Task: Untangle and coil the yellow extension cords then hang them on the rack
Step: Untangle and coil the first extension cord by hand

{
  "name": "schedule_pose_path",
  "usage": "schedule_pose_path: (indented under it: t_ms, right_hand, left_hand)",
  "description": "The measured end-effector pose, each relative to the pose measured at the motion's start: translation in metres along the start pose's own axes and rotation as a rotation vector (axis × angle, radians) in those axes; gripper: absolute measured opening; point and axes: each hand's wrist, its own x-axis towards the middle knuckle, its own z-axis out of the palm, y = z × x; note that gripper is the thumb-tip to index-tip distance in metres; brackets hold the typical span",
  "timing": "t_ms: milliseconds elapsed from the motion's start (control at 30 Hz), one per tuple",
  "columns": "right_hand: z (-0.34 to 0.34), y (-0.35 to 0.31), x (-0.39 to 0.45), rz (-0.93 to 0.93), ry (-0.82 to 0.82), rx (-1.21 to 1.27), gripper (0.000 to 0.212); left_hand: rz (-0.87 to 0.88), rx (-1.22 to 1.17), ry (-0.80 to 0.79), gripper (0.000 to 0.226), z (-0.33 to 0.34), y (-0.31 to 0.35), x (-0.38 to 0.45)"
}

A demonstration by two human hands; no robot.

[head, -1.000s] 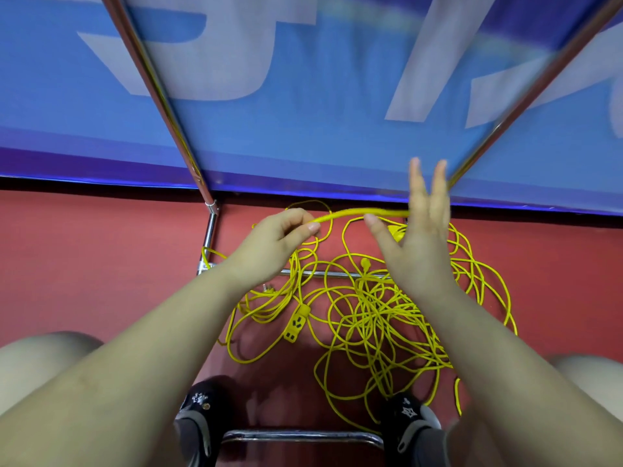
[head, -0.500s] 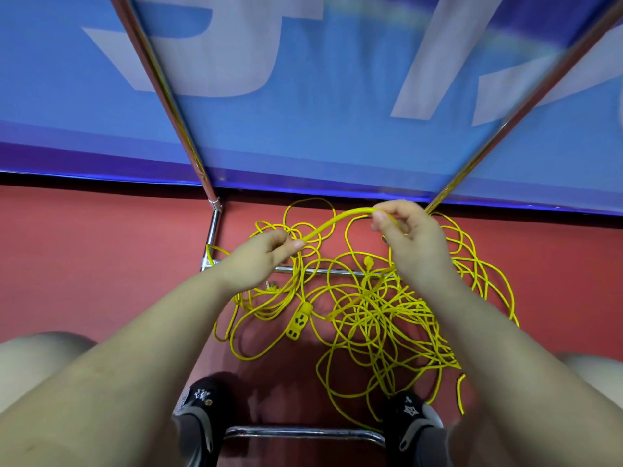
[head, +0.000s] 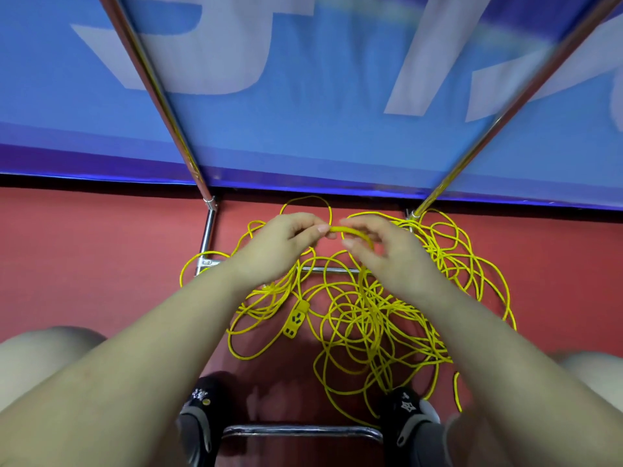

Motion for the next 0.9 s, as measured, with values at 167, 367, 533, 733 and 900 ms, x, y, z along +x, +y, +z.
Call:
schedule_pose_path:
  t_ms: [167, 367, 533, 733, 900]
  right_hand:
    - [0.001, -0.004, 0.006, 0.045, 0.022, 0.014, 0.010]
    - [-0.046, 0.008, 0.018, 0.142, 0.386, 0.004, 0.007]
    - [-0.054, 0.025, 0.016, 0.336, 0.389, -0.199, 0.015]
    - [-0.013, -0.002, 0.003, 0.038, -0.059, -0.123, 0.028]
    - [0.002, -0.003, 0.009, 0.114, -0.133, 0.009, 0.011]
  left_hand:
    - [-0.057, -0.020, -0.056, 0.030, 0.000, -0.009, -0.003]
    - [-0.245, 0.120, -0.056, 0.031, -0.019, -0.049, -0.013]
    - [-0.227, 0.069, -0.030, 0.020, -0.018, -0.048, -0.013]
    - [-0.109, -0.022, -0.060, 0.019, 0.000, -0.027, -0.005]
    - [-0.098, -0.003, -0.068, 0.022, 0.003, -0.021, -0.003]
